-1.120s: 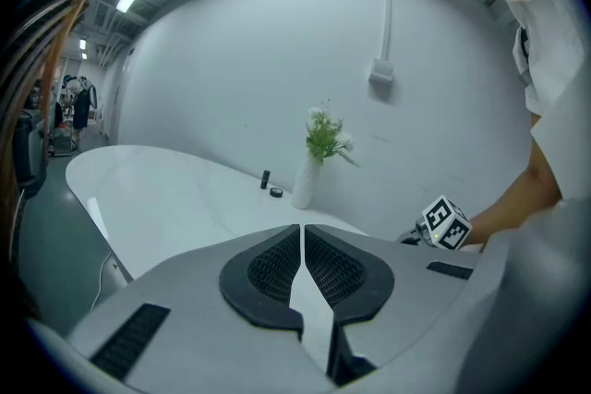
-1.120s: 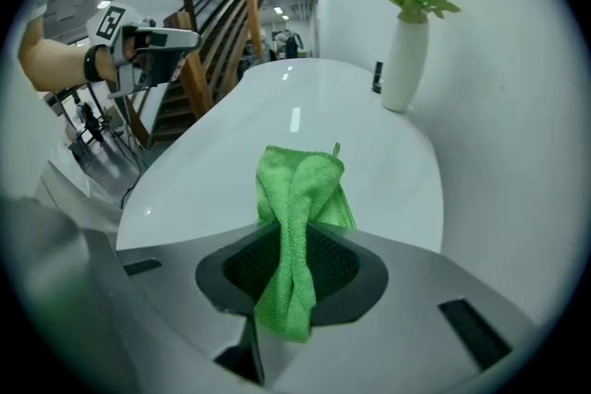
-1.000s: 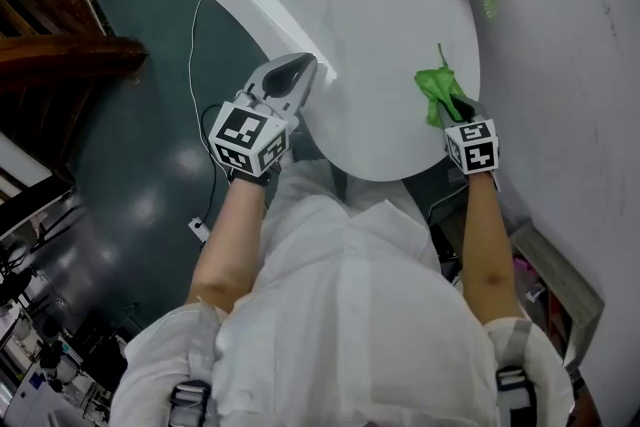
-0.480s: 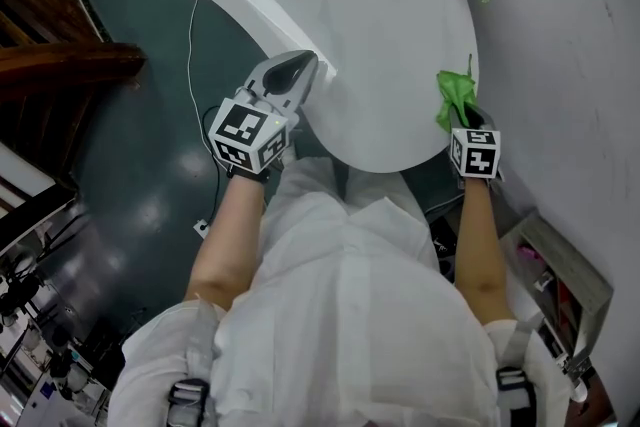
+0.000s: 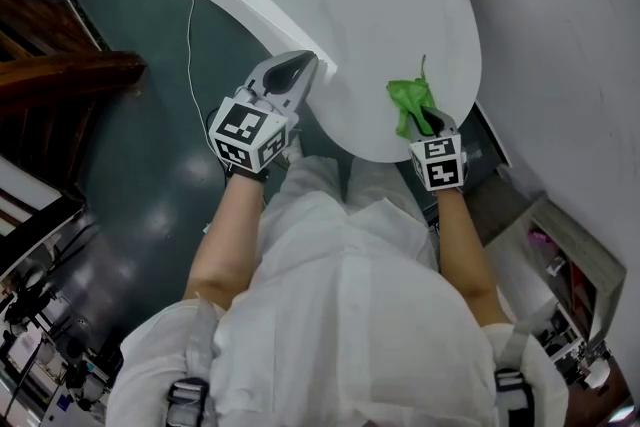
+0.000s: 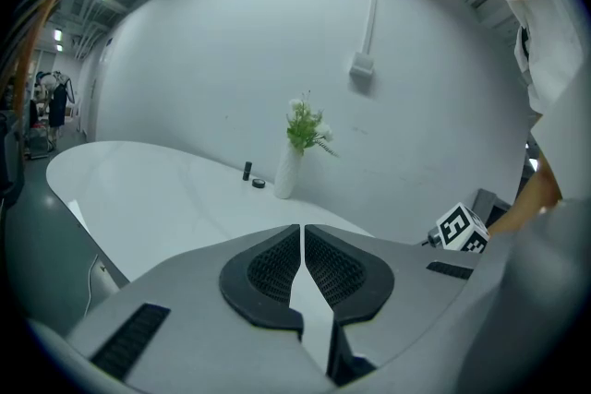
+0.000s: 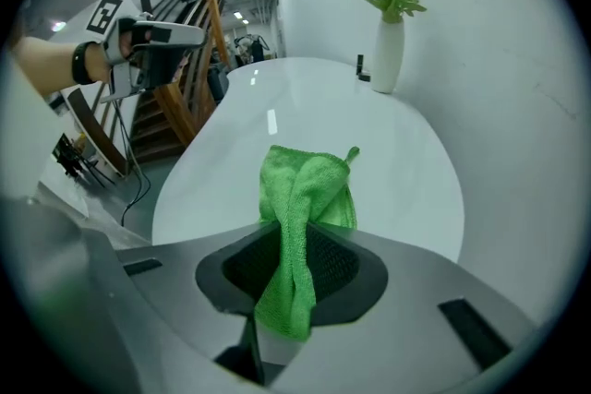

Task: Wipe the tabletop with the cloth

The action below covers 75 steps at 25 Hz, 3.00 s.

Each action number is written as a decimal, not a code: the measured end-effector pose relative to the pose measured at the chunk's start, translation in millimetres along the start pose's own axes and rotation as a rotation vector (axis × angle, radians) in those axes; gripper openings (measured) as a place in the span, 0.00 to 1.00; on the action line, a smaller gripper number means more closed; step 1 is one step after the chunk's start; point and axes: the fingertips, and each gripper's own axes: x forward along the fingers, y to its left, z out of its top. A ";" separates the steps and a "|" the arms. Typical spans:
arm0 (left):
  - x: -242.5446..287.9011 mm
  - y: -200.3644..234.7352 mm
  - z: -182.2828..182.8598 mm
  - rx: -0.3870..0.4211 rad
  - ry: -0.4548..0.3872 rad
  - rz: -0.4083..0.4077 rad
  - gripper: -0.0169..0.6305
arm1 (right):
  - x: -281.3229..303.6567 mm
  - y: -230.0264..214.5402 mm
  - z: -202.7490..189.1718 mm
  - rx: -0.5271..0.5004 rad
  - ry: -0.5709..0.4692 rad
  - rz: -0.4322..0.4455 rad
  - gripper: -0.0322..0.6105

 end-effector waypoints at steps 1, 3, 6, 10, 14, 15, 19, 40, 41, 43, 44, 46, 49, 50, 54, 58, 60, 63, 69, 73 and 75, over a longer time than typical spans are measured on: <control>-0.2 -0.3 -0.1 0.001 0.000 -0.004 0.07 | 1.4 12.4 2.5 -0.018 0.000 0.020 0.16; 0.4 -1.9 0.0 0.003 0.001 -0.012 0.07 | 4.1 33.9 5.7 -0.056 0.001 0.054 0.16; 2.4 -4.4 -0.3 0.008 0.002 -0.024 0.07 | 8.2 63.6 9.0 -0.117 -0.001 0.111 0.16; 6.0 -9.3 0.0 0.013 0.005 -0.037 0.07 | 6.8 105.9 8.0 -0.230 0.002 0.209 0.16; 11.0 -13.9 1.7 0.017 0.003 -0.043 0.07 | -1.3 127.0 -7.5 -0.334 0.015 0.303 0.16; 11.4 -14.2 1.7 0.017 0.003 -0.042 0.07 | -3.9 126.2 -12.0 -0.344 0.018 0.321 0.16; 12.7 -12.9 0.5 0.014 0.005 -0.031 0.07 | -11.4 95.0 -27.1 -0.315 0.036 0.328 0.16; -10.3 26.5 -0.5 -0.053 -0.034 0.134 0.07 | 58.4 -146.5 99.3 -0.153 0.081 -0.110 0.16; -15.4 30.4 -3.7 -0.059 -0.033 0.131 0.07 | 63.7 -147.7 109.7 -0.147 0.084 -0.135 0.16; -26.0 42.7 -10.1 -0.072 -0.030 0.126 0.07 | 75.0 -145.3 129.5 -0.117 0.093 -0.181 0.16; -31.9 50.6 -12.3 -0.077 -0.028 0.122 0.07 | 81.2 -140.4 138.1 -0.093 0.098 -0.196 0.16; -44.1 71.1 -12.4 -0.079 -0.031 0.112 0.07 | 95.3 -123.2 155.7 -0.047 0.097 -0.207 0.16; -67.9 111.6 -3.3 -0.067 -0.052 0.103 0.07 | 115.1 -84.6 187.0 -0.014 0.082 -0.220 0.16; -78.5 125.5 -0.7 -0.066 -0.059 0.106 0.07 | 121.4 -67.6 197.2 -0.012 0.077 -0.218 0.16; -116.5 174.9 2.5 -0.067 -0.075 0.116 0.07 | 146.3 3.9 233.6 -0.024 0.052 -0.182 0.16; -140.7 206.9 2.4 -0.051 -0.079 0.108 0.07 | 169.1 77.4 266.9 -0.089 0.028 -0.102 0.16; -150.0 219.4 4.4 -0.043 -0.081 0.107 0.07 | 178.1 109.9 278.2 -0.132 0.027 -0.066 0.16; -159.8 235.9 12.1 -0.057 -0.098 0.110 0.07 | 187.2 152.4 291.4 -0.198 0.040 -0.009 0.16; -140.8 252.5 37.0 -0.034 -0.112 0.065 0.07 | 199.8 174.9 315.2 -0.304 0.024 0.113 0.16; -116.2 263.0 50.5 -0.015 -0.095 0.040 0.07 | 206.3 143.0 325.7 -0.281 0.009 0.136 0.16; -103.2 273.9 59.7 -0.006 -0.077 0.030 0.07 | 209.6 116.1 335.6 -0.251 0.007 0.116 0.16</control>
